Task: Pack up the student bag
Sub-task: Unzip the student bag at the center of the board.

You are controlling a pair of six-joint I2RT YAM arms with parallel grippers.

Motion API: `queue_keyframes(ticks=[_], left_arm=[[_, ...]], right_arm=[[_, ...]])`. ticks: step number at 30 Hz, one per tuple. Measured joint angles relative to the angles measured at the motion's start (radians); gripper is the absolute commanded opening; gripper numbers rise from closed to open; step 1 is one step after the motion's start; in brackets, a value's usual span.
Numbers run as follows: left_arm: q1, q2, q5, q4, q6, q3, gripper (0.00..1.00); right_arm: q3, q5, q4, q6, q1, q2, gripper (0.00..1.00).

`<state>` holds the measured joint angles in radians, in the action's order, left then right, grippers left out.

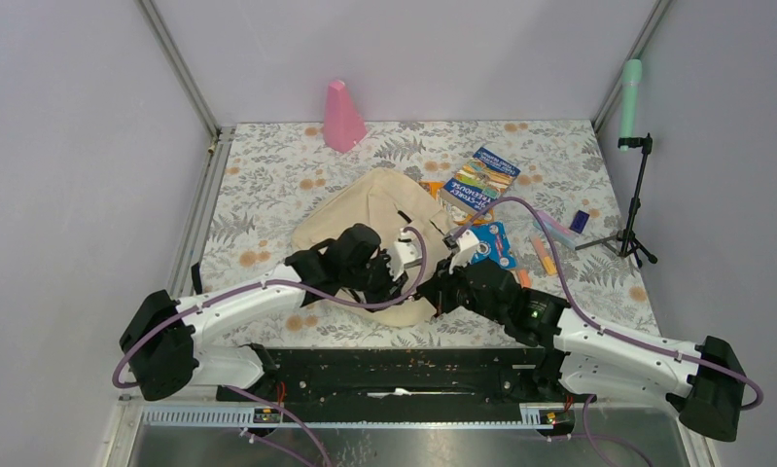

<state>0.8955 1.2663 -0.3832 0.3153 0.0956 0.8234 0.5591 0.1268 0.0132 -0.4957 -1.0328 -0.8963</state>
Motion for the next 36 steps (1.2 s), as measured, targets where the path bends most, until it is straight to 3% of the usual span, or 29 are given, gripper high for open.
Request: queue_keyframes(ticks=[5, 18, 36], left_arm=[[0.003, 0.019, 0.001, 0.028, 0.008, 0.037, 0.00], [0.009, 0.003, 0.043, 0.043, 0.033, 0.048, 0.00], [0.019, -0.069, 0.195, 0.074, 0.084, 0.059, 0.00]], right_arm=[[-0.002, 0.053, -0.010, -0.003, 0.000, 0.011, 0.00], [0.050, 0.211, -0.129, 0.017, 0.000, 0.043, 0.00], [0.072, 0.413, -0.158, 0.027, 0.000, 0.038, 0.00]])
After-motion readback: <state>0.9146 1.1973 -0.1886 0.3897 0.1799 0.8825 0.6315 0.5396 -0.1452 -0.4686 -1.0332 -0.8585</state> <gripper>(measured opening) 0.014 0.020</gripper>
